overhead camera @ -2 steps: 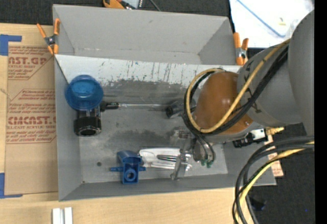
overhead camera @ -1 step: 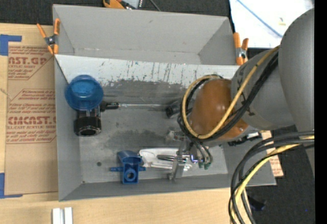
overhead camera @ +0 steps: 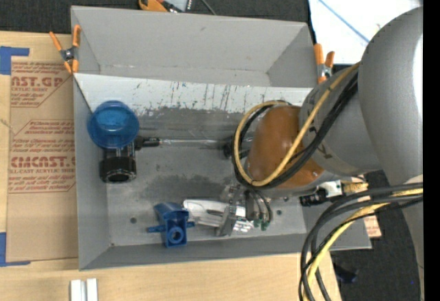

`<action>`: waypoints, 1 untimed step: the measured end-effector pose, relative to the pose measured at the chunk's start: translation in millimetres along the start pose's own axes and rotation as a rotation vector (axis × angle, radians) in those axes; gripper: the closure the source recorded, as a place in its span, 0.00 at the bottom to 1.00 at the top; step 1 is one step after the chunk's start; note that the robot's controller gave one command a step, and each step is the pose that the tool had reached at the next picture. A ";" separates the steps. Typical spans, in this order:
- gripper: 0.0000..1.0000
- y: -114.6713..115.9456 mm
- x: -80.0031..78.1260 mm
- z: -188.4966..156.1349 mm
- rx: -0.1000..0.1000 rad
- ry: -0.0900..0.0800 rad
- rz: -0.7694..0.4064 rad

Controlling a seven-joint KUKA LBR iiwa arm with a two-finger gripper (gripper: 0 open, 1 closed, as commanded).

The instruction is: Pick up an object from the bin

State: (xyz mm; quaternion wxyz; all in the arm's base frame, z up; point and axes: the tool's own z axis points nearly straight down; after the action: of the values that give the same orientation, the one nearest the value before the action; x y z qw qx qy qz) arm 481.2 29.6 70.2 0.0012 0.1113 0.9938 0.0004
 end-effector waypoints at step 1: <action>1.00 0.0 0.0 -0.1 0.000 0.000 0.000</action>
Offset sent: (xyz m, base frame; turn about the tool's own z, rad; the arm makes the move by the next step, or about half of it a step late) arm -0.0001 0.0000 0.0207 0.0000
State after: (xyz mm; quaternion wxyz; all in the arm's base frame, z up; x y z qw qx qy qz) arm 481.2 29.6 70.3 0.0012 0.1113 0.9938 0.0004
